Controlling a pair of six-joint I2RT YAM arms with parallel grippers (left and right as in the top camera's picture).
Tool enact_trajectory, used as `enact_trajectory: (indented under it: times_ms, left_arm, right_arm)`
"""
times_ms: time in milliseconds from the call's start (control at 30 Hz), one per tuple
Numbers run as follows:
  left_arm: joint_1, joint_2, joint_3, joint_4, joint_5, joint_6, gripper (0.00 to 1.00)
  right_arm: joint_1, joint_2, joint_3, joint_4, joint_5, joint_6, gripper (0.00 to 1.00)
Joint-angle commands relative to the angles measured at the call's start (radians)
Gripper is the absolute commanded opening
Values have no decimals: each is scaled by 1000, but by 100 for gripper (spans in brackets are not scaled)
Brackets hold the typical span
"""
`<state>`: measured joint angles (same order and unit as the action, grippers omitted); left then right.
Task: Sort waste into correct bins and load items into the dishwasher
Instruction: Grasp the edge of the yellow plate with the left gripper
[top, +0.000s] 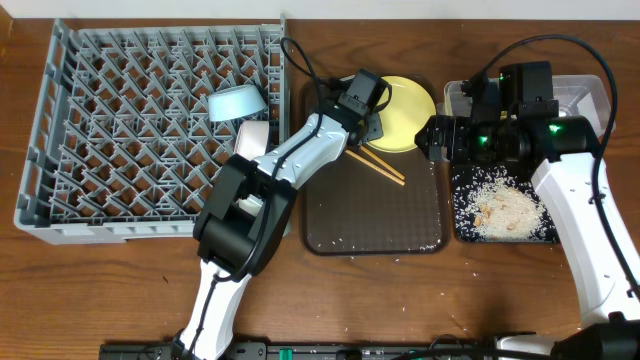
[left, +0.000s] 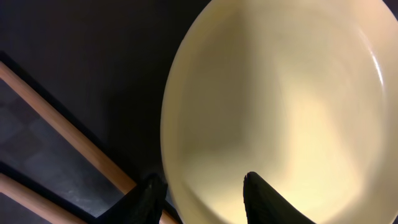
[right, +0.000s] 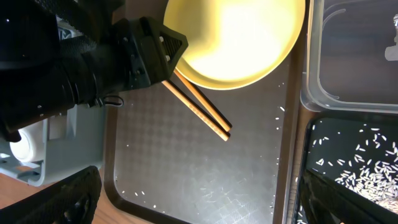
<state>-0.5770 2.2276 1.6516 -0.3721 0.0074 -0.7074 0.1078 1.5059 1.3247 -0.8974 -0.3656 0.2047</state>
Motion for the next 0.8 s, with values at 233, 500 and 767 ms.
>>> enact_trajectory:
  times_ms: [233,500,767]
  left_arm:
    - [3,16,2,4,-69,-9,44]
    - [2,17,1,19,-69,-9,44]
    - [2,39,2,27,-68,-10,44]
  right_arm:
    - [-2,-20,2,-1,3,0,99]
    - [-2,-20,2,-1,3,0,99]
    - [-2,-20,2,-1,3,0,99]
